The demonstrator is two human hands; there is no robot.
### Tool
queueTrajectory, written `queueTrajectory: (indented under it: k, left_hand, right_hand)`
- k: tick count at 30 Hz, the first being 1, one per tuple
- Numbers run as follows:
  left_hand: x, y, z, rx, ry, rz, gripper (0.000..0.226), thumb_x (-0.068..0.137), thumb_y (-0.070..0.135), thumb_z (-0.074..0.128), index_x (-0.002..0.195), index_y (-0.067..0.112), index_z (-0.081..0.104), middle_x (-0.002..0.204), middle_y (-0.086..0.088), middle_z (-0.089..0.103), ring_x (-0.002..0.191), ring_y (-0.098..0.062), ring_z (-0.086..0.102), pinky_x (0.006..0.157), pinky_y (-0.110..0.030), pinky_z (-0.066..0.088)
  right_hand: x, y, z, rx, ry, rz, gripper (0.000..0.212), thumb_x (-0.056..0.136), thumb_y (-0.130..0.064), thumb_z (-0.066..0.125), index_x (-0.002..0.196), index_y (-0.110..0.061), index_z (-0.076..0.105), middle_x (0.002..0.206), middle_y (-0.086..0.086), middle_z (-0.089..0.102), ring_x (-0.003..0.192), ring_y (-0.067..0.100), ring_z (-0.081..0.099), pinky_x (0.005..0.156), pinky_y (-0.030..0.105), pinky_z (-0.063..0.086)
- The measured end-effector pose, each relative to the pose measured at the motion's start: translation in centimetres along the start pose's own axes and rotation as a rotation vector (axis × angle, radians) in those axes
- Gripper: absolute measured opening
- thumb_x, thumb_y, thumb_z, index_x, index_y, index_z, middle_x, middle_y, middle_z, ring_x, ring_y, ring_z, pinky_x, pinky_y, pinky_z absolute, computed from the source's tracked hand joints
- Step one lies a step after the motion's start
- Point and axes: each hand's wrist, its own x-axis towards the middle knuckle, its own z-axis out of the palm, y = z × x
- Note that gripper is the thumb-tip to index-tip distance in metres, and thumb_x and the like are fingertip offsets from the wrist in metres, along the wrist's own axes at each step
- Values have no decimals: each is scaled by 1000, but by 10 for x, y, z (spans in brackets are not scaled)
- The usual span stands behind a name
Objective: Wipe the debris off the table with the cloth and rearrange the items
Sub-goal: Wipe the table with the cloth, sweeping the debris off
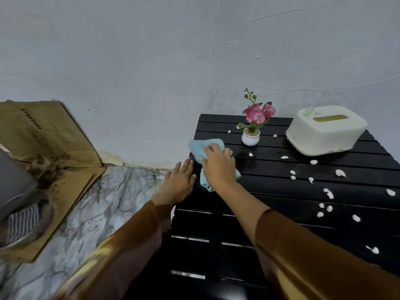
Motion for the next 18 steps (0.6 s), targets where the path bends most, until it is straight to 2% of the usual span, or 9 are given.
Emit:
queueTrajectory:
  k: [3, 7, 13, 18]
  left_hand:
    - [4, -1, 3, -7, 0, -7, 56, 102, 34, 20, 152, 20, 1, 162, 6, -3, 150, -19, -3, 121, -48, 7]
    - [5, -1, 6, -39, 15, -15, 56, 102, 35, 20, 152, 22, -1, 162, 6, -4, 150, -19, -4, 121, -47, 6]
    - [2, 2, 7, -31, 30, -20, 56, 102, 35, 19, 152, 21, 0, 162, 6, -5, 150, -21, -3, 121, -50, 7]
    - [0, 4, 7, -7, 43, -30, 56, 102, 35, 20, 152, 20, 1, 162, 5, -4, 150, -21, -3, 121, -50, 7]
  right_hand:
    - [10, 5, 16, -71, -83, 26, 42, 98, -31, 36, 137, -16, 40, 143, 0, 39, 123, 29, 36, 98, 38, 36]
    - [12, 18, 16, -79, -94, 96, 45, 98, -34, 33, 139, -15, 37, 145, 1, 35, 124, 30, 36, 96, 38, 36]
    - [-12, 79, -14, -45, -16, 303, 43, 97, -29, 34, 137, -13, 40, 144, 4, 35, 119, 32, 39, 95, 38, 37]
    - [-51, 135, -49, -25, 128, 542, 40, 95, -25, 43, 131, -9, 50, 142, 7, 39, 116, 38, 41, 94, 41, 38]
